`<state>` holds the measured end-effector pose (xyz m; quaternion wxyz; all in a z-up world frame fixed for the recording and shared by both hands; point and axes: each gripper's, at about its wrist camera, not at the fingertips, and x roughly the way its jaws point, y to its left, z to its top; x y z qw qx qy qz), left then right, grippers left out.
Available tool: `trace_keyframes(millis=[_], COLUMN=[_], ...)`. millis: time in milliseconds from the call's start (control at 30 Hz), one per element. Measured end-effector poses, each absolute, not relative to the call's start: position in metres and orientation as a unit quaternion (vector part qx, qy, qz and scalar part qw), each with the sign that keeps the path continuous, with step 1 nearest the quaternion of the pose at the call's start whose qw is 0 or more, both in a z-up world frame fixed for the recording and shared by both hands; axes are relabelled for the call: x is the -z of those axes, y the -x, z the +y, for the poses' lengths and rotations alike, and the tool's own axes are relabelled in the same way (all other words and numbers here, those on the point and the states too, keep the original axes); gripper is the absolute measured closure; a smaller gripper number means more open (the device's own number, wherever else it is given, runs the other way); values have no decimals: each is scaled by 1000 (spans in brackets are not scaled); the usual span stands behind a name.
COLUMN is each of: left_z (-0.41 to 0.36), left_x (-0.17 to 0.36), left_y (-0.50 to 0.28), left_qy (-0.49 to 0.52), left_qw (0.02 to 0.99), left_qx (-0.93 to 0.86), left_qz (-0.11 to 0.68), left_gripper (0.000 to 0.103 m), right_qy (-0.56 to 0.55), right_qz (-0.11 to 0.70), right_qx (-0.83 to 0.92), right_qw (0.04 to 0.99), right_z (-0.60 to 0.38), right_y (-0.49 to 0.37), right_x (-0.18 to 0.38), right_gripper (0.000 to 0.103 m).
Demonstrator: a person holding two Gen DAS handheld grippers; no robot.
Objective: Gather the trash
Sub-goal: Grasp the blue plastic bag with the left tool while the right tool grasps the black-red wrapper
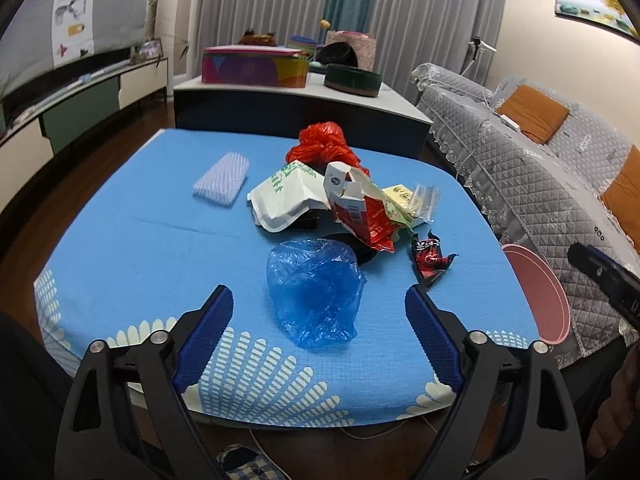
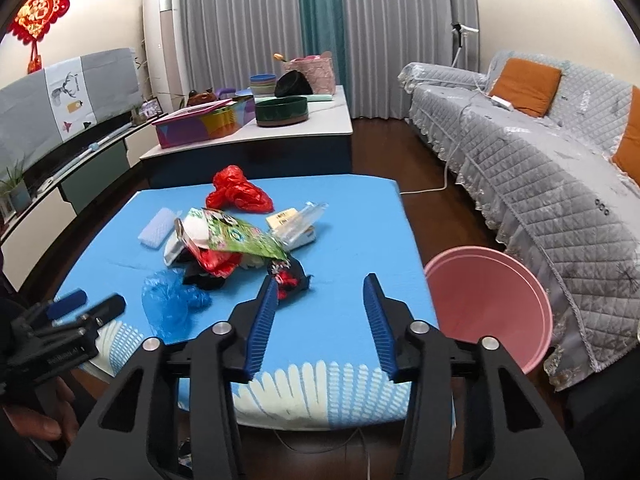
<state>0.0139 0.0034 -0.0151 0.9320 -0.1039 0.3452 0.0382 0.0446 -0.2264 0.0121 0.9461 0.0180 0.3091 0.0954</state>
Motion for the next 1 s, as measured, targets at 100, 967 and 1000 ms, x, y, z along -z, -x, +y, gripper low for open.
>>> trace_keyframes(millis=[100, 967, 1000], left_z=[7, 29, 28], left_x=[21, 67, 68], left_y=[-22, -81, -83], left_qy=[114, 145, 145], left_qw=[928, 894, 894], left_qx=[-46, -65, -64], left_qz=[353, 419, 420], left_gripper=[22, 36, 37], right_qy=[-23, -38, -37], right_qz=[316, 442, 444], right_qx=[-105, -151, -150], right_qw=[943, 883, 883], right_z=[-220, -176, -175], right_y=[-64, -183, -185], right_x=[-12, 101, 102], right_gripper=[61, 43, 43])
